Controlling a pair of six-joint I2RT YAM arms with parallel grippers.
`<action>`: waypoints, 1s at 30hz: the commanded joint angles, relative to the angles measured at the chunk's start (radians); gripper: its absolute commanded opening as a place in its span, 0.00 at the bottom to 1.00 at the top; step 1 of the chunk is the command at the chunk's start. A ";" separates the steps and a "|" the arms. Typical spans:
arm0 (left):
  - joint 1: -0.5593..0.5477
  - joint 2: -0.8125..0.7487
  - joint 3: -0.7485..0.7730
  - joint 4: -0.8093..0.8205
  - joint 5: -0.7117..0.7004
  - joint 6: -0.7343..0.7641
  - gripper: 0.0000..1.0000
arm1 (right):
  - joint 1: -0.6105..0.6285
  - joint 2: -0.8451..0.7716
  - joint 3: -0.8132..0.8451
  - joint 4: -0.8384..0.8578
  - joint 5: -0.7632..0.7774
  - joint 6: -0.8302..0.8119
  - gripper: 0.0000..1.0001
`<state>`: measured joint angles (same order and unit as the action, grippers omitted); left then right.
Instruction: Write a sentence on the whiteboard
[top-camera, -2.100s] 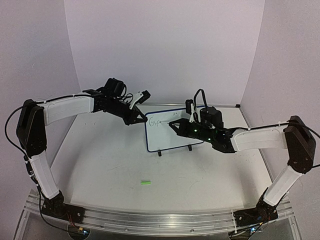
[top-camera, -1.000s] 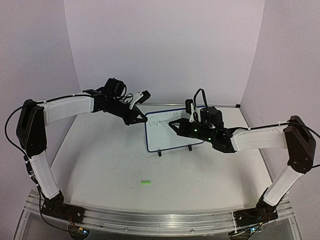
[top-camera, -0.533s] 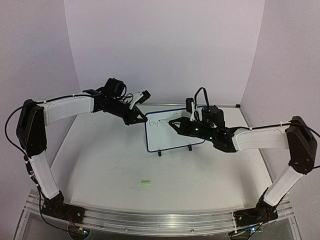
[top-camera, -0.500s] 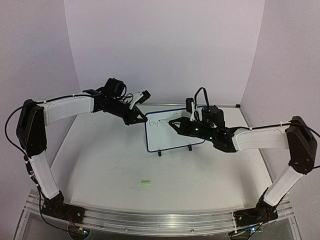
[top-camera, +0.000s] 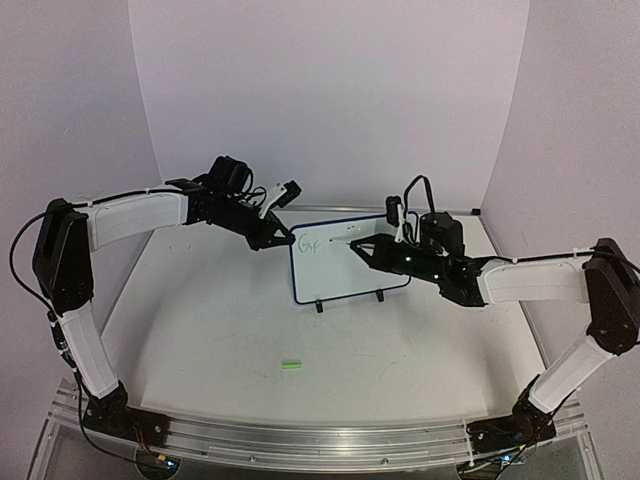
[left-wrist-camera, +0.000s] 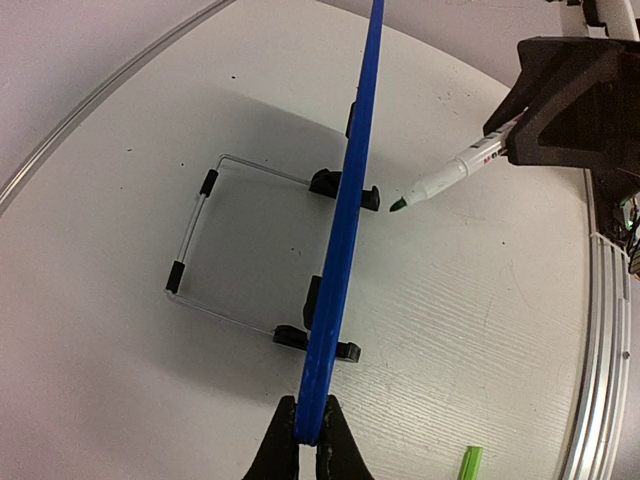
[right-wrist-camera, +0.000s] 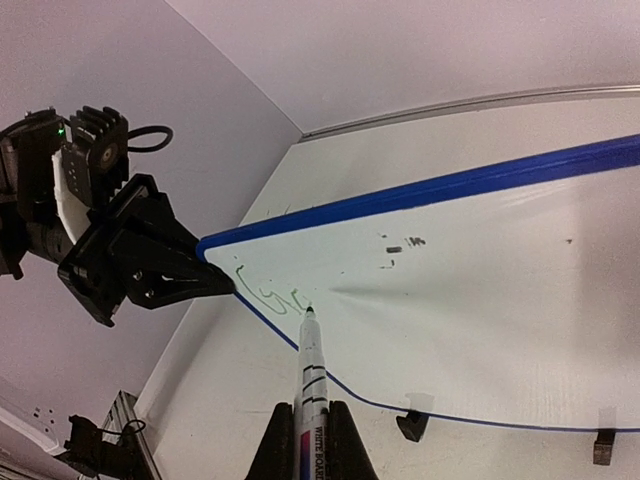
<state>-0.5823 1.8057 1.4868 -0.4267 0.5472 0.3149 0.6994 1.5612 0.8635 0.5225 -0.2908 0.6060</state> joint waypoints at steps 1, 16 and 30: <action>0.004 0.011 0.016 -0.026 -0.079 0.034 0.00 | -0.007 0.012 0.030 0.029 -0.041 0.000 0.00; 0.004 0.019 0.019 -0.028 -0.081 0.037 0.00 | -0.008 0.076 0.097 0.029 -0.025 0.002 0.00; 0.003 0.018 0.021 -0.029 -0.079 0.038 0.00 | -0.008 0.111 0.101 0.008 -0.007 0.008 0.00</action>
<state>-0.5819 1.8057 1.4868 -0.4267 0.5451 0.3152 0.6926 1.6513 0.9334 0.5217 -0.3248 0.6072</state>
